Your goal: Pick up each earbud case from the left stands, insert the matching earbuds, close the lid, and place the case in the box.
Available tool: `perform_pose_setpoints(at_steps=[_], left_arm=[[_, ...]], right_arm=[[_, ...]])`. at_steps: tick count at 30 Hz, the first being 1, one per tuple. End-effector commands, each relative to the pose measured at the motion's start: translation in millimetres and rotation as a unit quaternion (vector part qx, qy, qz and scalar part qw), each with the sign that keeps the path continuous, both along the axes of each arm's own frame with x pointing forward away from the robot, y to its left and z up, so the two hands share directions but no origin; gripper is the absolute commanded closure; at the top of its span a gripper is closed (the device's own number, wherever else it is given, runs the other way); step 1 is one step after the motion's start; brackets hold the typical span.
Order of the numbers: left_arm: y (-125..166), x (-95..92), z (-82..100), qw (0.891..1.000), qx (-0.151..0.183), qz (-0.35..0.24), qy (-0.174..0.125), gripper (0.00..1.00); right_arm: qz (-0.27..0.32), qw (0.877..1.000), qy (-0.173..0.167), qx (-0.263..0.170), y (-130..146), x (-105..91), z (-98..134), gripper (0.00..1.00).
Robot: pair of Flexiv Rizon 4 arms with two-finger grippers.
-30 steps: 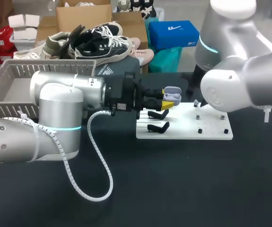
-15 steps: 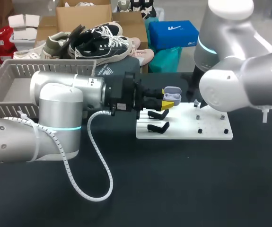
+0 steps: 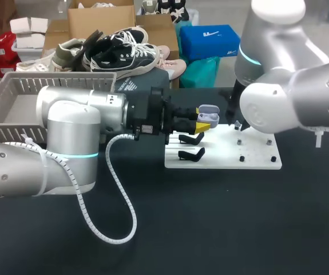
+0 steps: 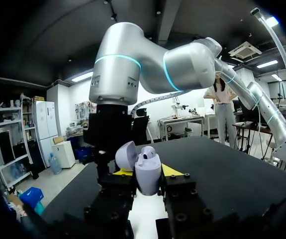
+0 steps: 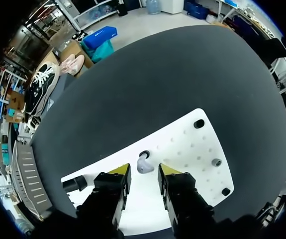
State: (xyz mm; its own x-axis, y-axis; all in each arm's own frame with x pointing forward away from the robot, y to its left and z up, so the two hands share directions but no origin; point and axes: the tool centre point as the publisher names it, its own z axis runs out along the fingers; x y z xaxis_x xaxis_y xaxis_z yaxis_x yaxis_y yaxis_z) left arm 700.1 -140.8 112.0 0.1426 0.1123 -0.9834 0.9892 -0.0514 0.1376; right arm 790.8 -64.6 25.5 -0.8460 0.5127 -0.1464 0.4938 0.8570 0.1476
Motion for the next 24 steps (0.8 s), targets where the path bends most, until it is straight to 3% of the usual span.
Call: perform_pose_setpoints(at_steps=[1,5,6,7,24], left_arm=[[0,-1.3,-0.2,1.0,-0.001,0.002,-0.001,1.0],[0,-1.3,-0.2,1.0,-0.001,0.002,-0.001,1.0],[0,-1.3,-0.2,1.0,-0.001,0.002,-0.001,1.0],[0,-1.3,-0.2,1.0,-0.001,0.002,-0.001,1.0],[0,-1.3,-0.2,1.0,-0.001,0.002,-0.001,1.0]], right_arm=[[0.0,1.0,0.004,-0.003,2,3.6,-1,0.81],[0.002,1.0,0.006,-0.005,2,4.3,-2,0.85],[0.003,1.0,0.006,-0.005,1,4.4,-2,0.89],[0.004,1.0,0.007,-0.005,1,4.5,-2,1.0],[0.019,1.0,0.012,-0.013,-3,-1.3,10,1.0]])
